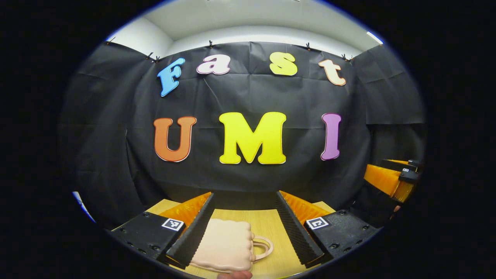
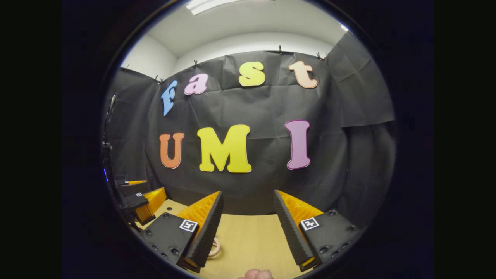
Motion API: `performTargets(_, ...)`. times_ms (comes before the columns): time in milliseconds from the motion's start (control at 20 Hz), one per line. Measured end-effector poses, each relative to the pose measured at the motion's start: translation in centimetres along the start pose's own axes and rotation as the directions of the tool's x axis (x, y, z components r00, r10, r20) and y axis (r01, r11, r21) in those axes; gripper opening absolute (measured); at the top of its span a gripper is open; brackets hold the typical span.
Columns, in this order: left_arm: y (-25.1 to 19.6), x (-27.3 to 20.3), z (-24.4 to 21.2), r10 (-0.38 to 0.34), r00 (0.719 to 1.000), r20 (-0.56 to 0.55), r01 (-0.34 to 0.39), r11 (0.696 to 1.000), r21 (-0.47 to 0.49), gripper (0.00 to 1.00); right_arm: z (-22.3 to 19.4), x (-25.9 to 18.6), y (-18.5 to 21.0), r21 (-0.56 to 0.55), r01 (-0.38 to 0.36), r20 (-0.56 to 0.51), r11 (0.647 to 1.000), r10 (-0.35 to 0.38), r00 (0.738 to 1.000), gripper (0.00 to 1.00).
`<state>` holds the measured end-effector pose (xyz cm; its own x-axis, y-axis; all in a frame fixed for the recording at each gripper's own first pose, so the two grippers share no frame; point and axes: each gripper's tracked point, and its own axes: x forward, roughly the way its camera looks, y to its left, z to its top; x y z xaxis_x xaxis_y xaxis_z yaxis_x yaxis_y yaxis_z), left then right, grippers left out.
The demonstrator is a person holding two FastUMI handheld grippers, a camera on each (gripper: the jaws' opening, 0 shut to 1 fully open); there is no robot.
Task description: First open the suitcase, pack the skin care products into it, and then close the suitcase.
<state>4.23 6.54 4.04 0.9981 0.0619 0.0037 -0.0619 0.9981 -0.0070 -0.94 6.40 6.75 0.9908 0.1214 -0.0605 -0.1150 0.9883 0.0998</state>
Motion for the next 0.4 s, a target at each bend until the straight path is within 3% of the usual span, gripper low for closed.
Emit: performTargets(400,0.96,-0.18,0.14,0.006,1.0,-0.018,-0.006,1.0,0.007,0.98,-0.65,0.59,1.32,0.026,-0.034,-0.016,0.999,0.034,0.999,0.77)
